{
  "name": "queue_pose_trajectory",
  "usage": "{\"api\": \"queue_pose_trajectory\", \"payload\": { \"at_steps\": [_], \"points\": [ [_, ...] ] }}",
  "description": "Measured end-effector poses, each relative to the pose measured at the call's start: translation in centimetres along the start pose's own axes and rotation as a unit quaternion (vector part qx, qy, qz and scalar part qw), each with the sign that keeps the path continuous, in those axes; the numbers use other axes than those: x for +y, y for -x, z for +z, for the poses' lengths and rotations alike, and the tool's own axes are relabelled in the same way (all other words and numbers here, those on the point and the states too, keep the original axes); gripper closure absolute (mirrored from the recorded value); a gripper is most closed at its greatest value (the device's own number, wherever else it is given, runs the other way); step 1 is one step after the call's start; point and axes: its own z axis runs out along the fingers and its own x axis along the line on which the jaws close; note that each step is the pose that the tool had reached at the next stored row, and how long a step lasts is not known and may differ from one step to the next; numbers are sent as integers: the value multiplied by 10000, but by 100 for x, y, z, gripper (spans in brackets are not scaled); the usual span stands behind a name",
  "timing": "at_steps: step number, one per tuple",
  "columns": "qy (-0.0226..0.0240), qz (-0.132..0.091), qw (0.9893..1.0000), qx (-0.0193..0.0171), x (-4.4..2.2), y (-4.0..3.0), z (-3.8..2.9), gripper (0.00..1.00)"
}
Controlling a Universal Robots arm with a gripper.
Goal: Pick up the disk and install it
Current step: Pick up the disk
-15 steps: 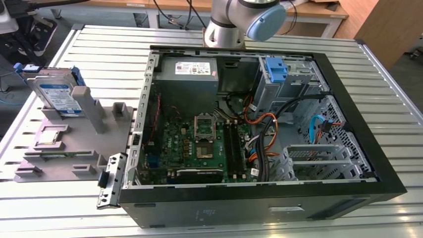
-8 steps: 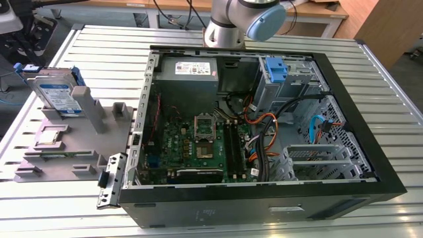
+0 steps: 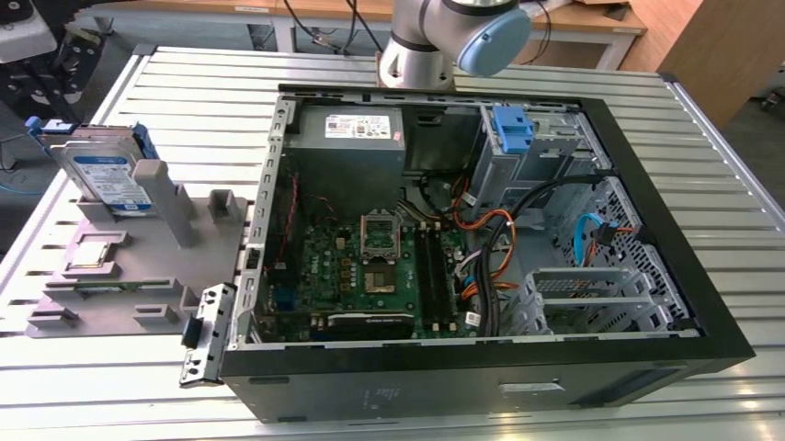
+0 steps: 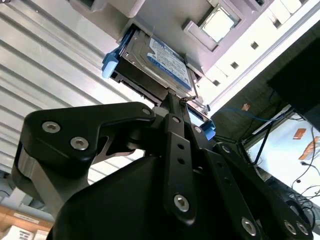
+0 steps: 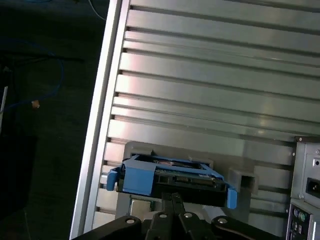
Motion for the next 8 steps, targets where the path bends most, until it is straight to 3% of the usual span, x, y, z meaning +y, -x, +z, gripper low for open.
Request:
{"api": "queue_pose_trajectory", "payload": {
  "at_steps": [4,8],
  "points": [
    [-8,-342,9994,19,0,0,0,89],
    [-16,-692,9976,39,0,0,1,89]
  ]
}}
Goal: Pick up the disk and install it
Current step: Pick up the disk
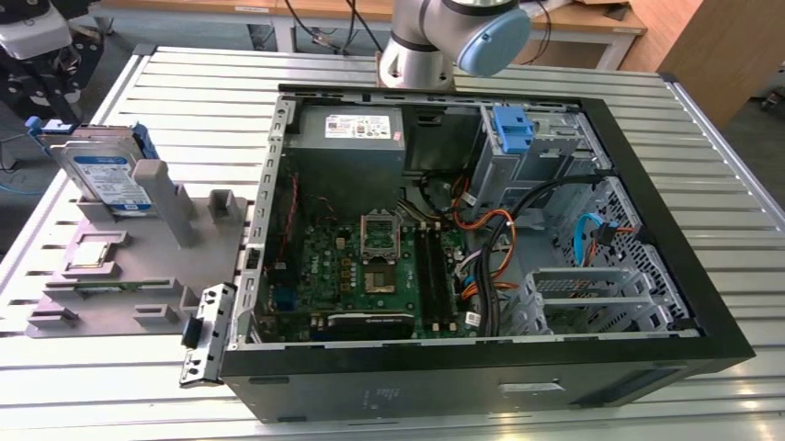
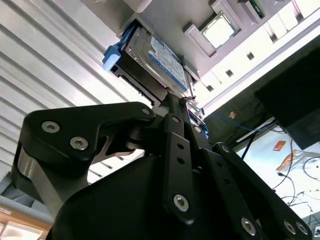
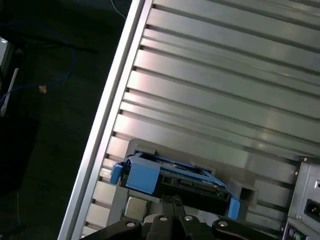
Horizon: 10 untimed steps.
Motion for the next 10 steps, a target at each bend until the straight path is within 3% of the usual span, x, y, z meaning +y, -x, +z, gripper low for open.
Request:
{"api": "queue_pose_trajectory", "payload": {
  "at_steps": [5,10],
  "points": [
    [-11,-454,9990,25,0,0,0,89],
    [-22,-904,9959,50,0,0,1,89]
  ]
}}
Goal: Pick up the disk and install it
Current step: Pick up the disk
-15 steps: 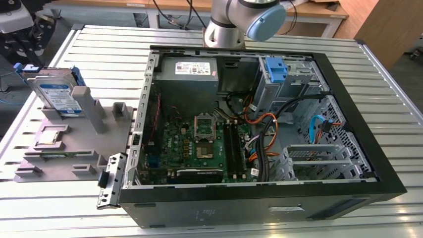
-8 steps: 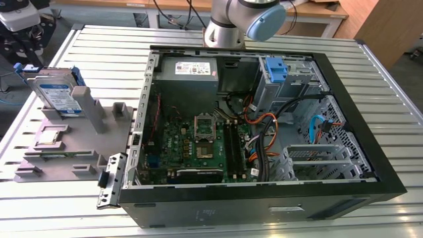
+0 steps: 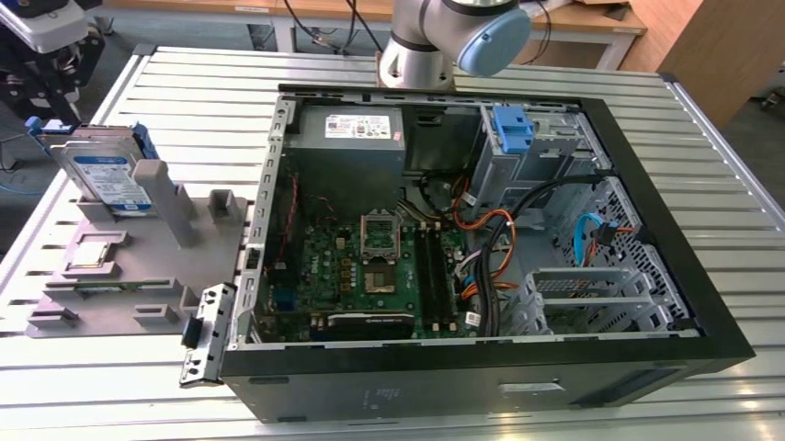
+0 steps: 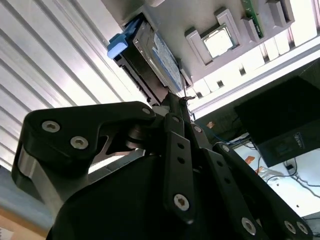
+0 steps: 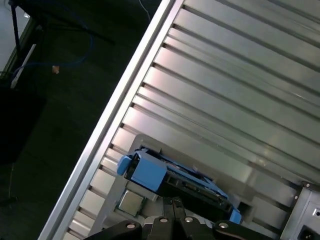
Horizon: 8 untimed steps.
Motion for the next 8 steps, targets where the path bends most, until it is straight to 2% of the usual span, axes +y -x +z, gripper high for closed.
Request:
{"api": "queue_pose_trajectory", "payload": {
  "at_steps": [4,8],
  "points": [
    [-9,-359,9994,20,0,0,1,89],
    [-18,-720,9974,39,0,0,1,89]
  ]
}}
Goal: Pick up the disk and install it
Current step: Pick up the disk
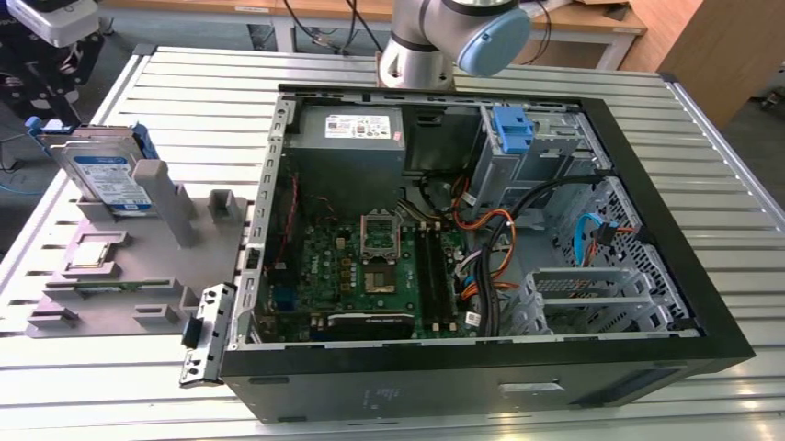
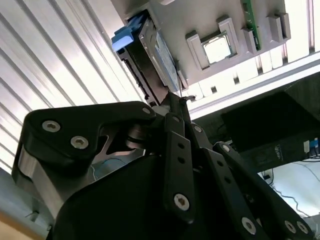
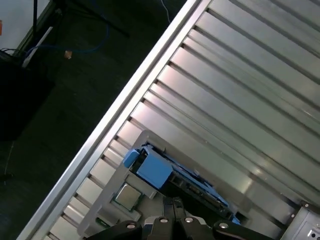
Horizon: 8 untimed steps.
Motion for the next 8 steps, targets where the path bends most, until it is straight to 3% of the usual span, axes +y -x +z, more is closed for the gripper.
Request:
{"api": "queue_pose_trajectory", "payload": {
  "at_steps": [4,8],
  "points": [
    [-9,-363,9993,19,0,0,0,89],
    [-18,-729,9973,39,0,0,1,89]
  ]
}}
